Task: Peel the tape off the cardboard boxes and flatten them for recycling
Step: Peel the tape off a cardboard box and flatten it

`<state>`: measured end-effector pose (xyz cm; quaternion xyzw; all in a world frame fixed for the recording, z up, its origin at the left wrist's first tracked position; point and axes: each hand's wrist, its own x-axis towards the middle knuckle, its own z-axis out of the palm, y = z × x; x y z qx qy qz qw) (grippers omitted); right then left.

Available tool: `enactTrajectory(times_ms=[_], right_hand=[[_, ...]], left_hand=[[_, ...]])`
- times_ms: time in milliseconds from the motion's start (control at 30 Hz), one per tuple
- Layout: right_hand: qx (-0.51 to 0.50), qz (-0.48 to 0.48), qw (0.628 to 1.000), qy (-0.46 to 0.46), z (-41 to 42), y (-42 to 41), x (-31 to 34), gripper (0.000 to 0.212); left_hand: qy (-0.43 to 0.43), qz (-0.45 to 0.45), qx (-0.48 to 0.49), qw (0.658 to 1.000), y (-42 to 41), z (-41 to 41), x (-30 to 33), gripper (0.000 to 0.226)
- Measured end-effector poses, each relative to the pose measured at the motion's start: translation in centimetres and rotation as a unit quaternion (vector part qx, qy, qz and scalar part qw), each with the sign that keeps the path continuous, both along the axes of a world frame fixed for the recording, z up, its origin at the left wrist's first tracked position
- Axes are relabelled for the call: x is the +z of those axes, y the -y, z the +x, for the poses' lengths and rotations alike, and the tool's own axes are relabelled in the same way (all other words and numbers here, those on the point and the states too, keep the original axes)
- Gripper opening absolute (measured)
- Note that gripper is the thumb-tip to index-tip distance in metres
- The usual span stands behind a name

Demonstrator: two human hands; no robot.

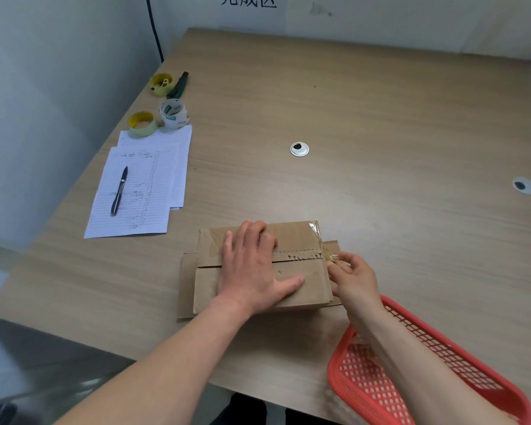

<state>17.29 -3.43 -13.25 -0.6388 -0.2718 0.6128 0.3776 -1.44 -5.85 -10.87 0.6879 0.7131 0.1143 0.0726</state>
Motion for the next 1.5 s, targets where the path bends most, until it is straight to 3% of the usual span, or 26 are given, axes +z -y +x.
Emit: enactTrajectory(times_ms=[133,333,433,667,867,933,1133,1267,1333,1500], right_hand=[[-0.066,0.004,0.997,-0.047,-0.4,0.6,-0.4,0.008],[-0.098,0.026,0.994,0.039,-1.1,1.1,-1.1,0.011],[-0.105,0.020,0.994,0.031,-1.3,0.8,-1.1,0.012],[-0.055,-0.048,0.997,-0.017,-1.3,-1.8,0.4,0.031],[-0.033,-0.119,0.992,-0.003,-0.9,-4.7,1.5,0.021],[0.001,-0.113,0.993,0.021,-0.7,-5.9,2.4,0.015],[0.070,-0.078,0.993,0.052,0.0,-6.8,2.7,0.033],[0.097,-0.051,0.994,0.019,0.6,-5.7,2.8,0.011],[0.122,-0.018,0.992,0.036,0.9,-4.8,2.6,0.014],[0.016,0.063,0.998,0.000,0.3,-3.0,1.7,0.027]], left_hand=[[-0.002,0.000,0.001,1.000,0.0,0.0,0.0,0.081],[0.002,-0.001,0.003,1.000,0.0,0.0,-0.1,0.081],[0.002,0.000,0.003,1.000,0.0,0.0,-0.1,0.081],[0.005,0.000,0.004,1.000,0.0,0.0,-0.1,0.081],[-0.005,-0.006,0.001,1.000,0.0,-0.1,-0.1,0.080],[-0.003,-0.004,0.001,1.000,0.0,-0.1,-0.1,0.080],[-0.004,-0.001,0.002,1.000,0.0,-0.1,-0.1,0.080],[-0.001,-0.007,0.003,1.000,0.0,0.0,-0.1,0.080],[-0.001,-0.007,0.002,1.000,0.0,-0.1,-0.1,0.080],[0.006,0.000,0.001,1.000,0.0,-0.1,-0.1,0.080]])
